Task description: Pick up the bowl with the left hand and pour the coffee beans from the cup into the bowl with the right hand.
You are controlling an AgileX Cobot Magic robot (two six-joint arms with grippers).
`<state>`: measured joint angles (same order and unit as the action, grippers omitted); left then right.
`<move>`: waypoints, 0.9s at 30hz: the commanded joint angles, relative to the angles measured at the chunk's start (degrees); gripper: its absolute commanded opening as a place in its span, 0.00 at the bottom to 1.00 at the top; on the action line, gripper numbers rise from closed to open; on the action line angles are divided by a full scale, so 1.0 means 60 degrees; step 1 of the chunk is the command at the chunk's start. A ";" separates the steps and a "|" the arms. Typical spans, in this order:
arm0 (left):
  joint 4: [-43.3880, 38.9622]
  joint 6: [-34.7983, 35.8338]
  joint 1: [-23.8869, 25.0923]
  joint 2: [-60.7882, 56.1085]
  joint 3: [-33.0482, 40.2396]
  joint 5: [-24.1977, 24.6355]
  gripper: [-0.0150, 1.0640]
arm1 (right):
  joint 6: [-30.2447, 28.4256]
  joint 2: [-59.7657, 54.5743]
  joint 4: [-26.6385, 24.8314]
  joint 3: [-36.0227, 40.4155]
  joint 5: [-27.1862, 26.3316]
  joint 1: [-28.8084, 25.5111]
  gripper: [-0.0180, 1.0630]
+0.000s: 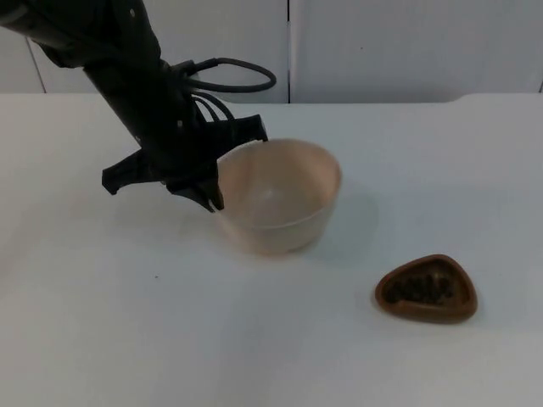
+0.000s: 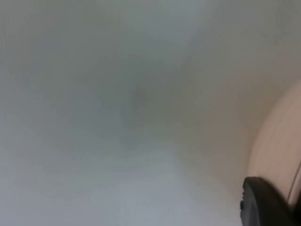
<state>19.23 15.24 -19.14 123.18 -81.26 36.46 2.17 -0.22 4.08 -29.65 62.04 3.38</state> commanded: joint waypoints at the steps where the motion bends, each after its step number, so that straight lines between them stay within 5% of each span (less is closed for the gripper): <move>1: -0.0232 0.0012 -0.0028 -0.0331 -0.0029 0.0169 0.01 | -0.0072 0.0036 0.0048 0.0024 -0.0042 -0.0076 0.99; 17: -0.1122 0.0012 -0.0047 -0.1729 0.0016 0.1796 0.01 | -0.0072 0.0036 0.0048 0.0024 -0.0042 -0.0076 0.99; 27: -0.0998 0.0012 -0.0047 -0.3125 0.2198 0.0657 0.01 | -0.0072 0.0036 0.0048 0.0024 -0.0042 -0.0076 0.99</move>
<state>13.01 15.24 -19.14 106.22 -69.57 42.08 2.17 -0.22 4.08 -29.65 62.04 3.38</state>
